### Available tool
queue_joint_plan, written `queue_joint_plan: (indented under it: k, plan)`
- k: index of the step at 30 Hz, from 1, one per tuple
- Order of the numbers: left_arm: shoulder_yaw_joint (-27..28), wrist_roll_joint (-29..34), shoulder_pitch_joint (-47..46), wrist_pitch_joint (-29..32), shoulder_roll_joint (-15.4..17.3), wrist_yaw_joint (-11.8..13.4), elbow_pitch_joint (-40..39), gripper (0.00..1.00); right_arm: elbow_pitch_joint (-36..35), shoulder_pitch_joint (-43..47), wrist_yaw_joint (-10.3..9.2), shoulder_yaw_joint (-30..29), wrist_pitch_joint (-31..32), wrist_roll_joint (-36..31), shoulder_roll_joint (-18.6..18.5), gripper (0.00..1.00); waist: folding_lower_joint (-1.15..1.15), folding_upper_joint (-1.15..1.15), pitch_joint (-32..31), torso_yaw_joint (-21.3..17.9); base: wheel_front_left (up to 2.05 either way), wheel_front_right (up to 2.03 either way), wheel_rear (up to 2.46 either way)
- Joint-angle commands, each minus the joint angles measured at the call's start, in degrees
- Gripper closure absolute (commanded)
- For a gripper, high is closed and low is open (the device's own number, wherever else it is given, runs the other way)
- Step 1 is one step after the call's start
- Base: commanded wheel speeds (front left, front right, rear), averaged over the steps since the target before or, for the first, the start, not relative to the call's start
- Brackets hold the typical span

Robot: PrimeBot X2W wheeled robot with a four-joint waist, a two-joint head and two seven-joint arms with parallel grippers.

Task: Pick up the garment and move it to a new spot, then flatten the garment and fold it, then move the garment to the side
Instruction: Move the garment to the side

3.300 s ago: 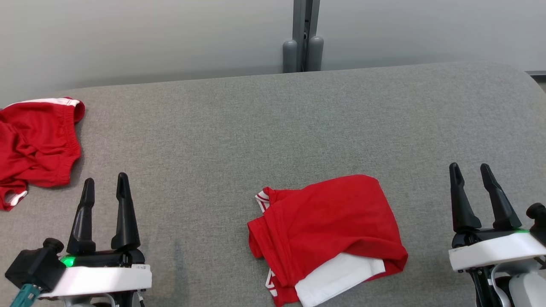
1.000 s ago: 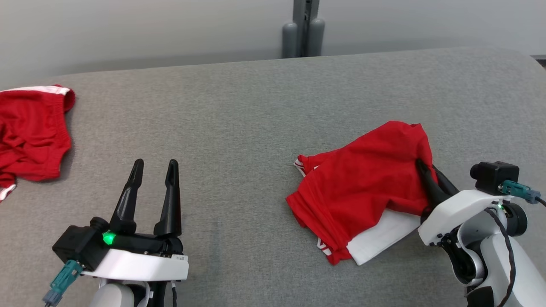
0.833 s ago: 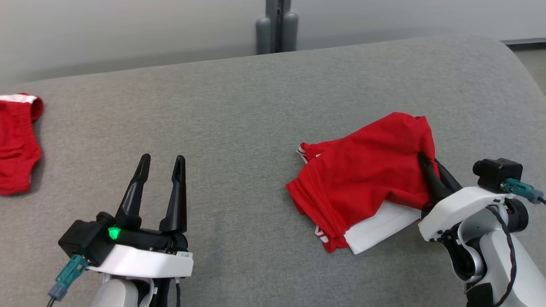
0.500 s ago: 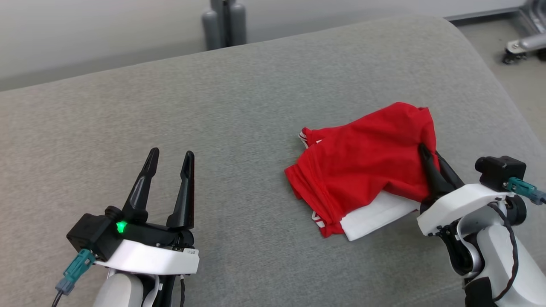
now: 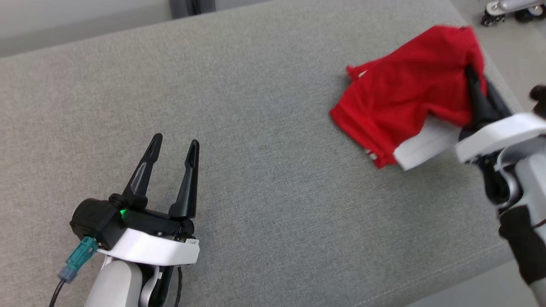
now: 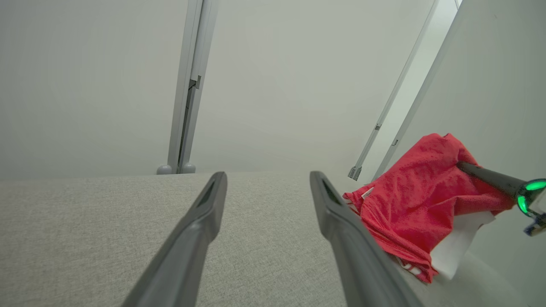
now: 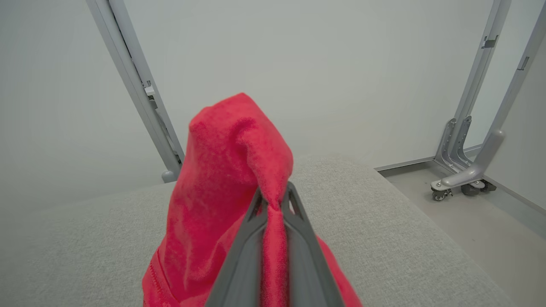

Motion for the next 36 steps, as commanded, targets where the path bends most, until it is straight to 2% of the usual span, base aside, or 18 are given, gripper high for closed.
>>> queue_joint_plan:
  k: [1, 10, 21, 22, 23, 24, 30, 36]
  plan:
    - [-0.05, 0.28, -1.04, 0.02, 0.47, -0.21, -0.15, 0.0, 0.37, -1.24, 0.01, -0.13, -0.63, 0.7, -0.38, 1.0, 0.0, 0.0, 1.64, 0.13, 0.0, 0.0, 0.0]
    - [-1.11, 0.59, -3.83, 0.02, 3.46, -0.18, -0.91, 0.0, 13.06, -10.44, 0.01, -2.08, -1.46, -0.32, -3.64, 1.0, 0.0, 0.0, 7.48, 1.21, 0.0, 0.0, 0.0]
    - [-0.66, -0.04, -4.75, 0.02, 5.14, 0.19, -1.51, 0.0, 24.15, -15.88, 0.01, -9.73, -1.47, -7.25, -3.53, 1.0, 0.0, 0.0, 9.48, 1.58, 0.0, 0.0, 0.0]
    - [-0.6, -0.1, -4.71, 0.02, 5.23, 0.17, -1.54, 0.0, 24.9, -16.1, 0.01, -10.45, -1.48, -8.26, -3.42, 0.93, 0.0, 0.0, 9.51, 1.58, 0.0, 0.0, 0.0]
    - [-0.63, -0.14, -4.7, 0.03, 5.24, 0.22, -1.53, 0.0, 25.27, -16.47, 0.01, -11.05, -1.47, -9.18, -3.18, 0.54, 0.0, 0.0, 9.54, 1.58, 0.0, 0.0, 0.0]
    - [-0.67, -0.18, -4.81, 0.03, 5.24, 0.24, -1.47, 0.0, 25.35, -16.78, 0.01, -11.71, -1.48, -9.94, -2.84, 0.0, 0.0, 0.0, 9.54, 1.6, 0.0, 0.0, 0.0]
    - [-0.39, -0.57, -4.6, 0.03, 4.7, 0.42, -1.23, 0.0, 23.77, -16.4, 0.01, -14.26, -1.48, -15.8, -2.0, 0.0, 0.0, 0.0, 8.07, 2.03, 0.0, 0.0, 0.0]
    - [2.2, -1.0, -3.28, 0.03, 4.15, 0.61, -1.76, 0.0, 16.79, -13.79, 0.01, -16.0, -1.47, -19.03, -0.45, 0.0, 0.0, 0.0, 4.43, 3.25, 0.0, 0.0, 0.0]
